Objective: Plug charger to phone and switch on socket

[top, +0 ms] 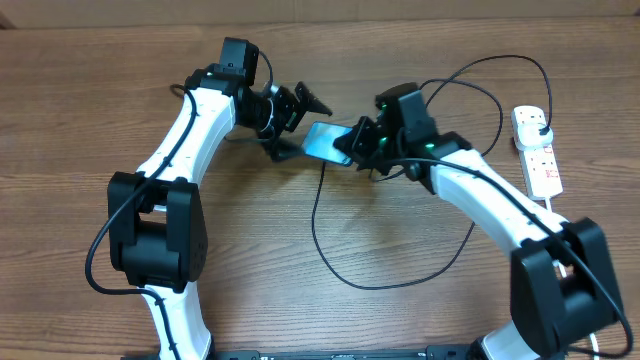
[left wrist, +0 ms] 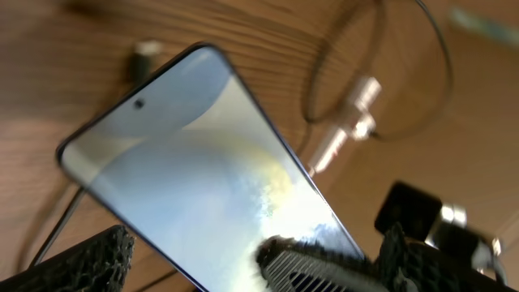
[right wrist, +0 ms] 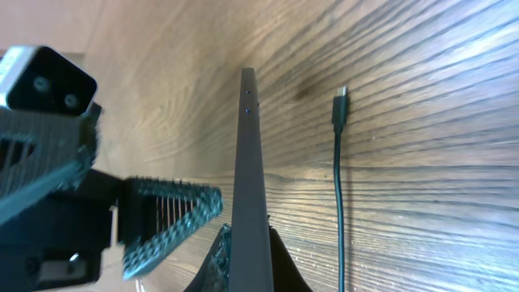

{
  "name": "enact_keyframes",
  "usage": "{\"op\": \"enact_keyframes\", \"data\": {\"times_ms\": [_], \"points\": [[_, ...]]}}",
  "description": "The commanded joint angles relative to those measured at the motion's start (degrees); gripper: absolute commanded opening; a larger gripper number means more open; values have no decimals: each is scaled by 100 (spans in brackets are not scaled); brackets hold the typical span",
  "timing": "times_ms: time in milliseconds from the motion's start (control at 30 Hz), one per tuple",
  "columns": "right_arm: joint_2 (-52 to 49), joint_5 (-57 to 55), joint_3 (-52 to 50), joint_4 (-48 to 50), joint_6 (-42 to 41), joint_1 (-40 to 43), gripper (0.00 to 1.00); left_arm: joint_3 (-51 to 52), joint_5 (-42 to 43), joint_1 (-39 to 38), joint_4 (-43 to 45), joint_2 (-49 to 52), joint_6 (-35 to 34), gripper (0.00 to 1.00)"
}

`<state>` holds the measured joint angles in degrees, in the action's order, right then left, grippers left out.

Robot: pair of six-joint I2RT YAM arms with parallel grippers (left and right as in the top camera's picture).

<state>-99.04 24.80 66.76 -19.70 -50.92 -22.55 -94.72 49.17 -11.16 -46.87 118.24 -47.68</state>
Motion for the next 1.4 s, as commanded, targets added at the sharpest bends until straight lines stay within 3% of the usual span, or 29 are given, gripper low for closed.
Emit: {"op": "enact_keyframes", "data": {"times_ms": [0, 333, 533, 767, 900, 1067, 1233, 1367], "points": [[573, 96, 142, -9, 149, 50, 4, -120, 793, -11, 162, -28, 1193, 100], [1637, -212, 140, -804, 658, 321, 4, -125, 704, -11, 120, -581, 2037, 100], [2317, -210, 133, -1346, 1060, 682, 4, -125, 610, -11, 0, -1220, 2074, 100], [3346, -35, -221, -1668, 1147, 1010, 4, -125, 1152, -9, -179, -1624, 2155, 100], [4004, -35, -835, -1412, 728, 1080, 4, -122, 1239, -9, -247, -1635, 2155, 100], [4787, -37, -2017, 87, -313, 1115, 4, -122, 1204, -9, -188, -1635, 2151, 100], [4594, -363, -2461, 1060, -1742, 1097, 4, -122, 1193, -11, -157, -1635, 2153, 100], [4057, -358, -2461, 2011, -2409, 1054, 4, -122, 1193, -11, 22, -1635, 2072, 100]]}}
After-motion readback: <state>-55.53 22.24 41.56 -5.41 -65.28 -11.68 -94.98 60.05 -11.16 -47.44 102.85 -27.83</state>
